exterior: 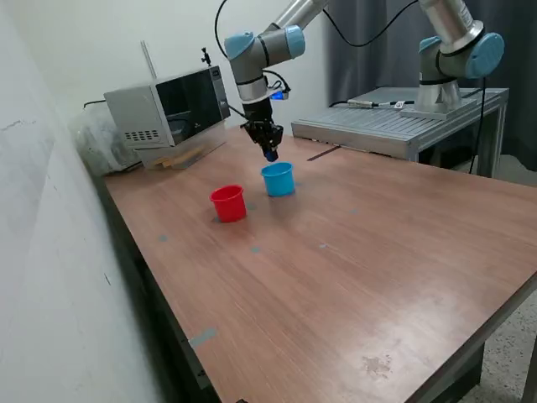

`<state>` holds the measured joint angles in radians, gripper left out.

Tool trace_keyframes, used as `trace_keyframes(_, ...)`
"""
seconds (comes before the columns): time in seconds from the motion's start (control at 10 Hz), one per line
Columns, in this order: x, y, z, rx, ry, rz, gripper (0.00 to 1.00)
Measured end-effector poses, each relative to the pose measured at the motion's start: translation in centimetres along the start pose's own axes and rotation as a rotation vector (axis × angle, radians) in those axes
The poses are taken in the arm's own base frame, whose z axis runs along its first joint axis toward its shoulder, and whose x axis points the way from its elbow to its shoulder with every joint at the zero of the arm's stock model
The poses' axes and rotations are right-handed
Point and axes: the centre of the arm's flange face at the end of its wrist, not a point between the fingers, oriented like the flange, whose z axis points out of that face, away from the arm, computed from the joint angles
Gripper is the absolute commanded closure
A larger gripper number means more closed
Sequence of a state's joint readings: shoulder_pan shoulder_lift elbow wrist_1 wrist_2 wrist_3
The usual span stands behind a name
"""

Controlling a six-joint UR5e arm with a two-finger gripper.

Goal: Place red objects in the red bin, and blue objects in the blue bin.

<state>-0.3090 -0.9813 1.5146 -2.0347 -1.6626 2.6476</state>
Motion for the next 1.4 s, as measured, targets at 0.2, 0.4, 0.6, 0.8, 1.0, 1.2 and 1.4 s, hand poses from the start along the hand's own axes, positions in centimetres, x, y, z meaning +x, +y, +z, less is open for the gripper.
trace_keyframes(0.2,0.7,0.0,0.2,0.008,-0.003,-0.01,0.0)
trace_keyframes(0.4,0.8,0.1,0.3,0.009,-0.007,-0.012,0.0)
trace_keyframes(0.6,0.5,0.2,0.4,0.013,-0.02,-0.011,0.0)
trace_keyframes(0.8,0.5,0.1,0.4,0.026,-0.042,-0.006,0.0)
trace_keyframes(1.0,2.6,0.3,0.0,0.041,-0.045,0.002,0.0)
trace_keyframes(1.2,6.1,-0.1,-1.7,0.046,-0.048,0.021,0.0)
trace_keyframes(1.4,9.3,-2.2,-4.6,0.054,-0.047,0.037,0.0)
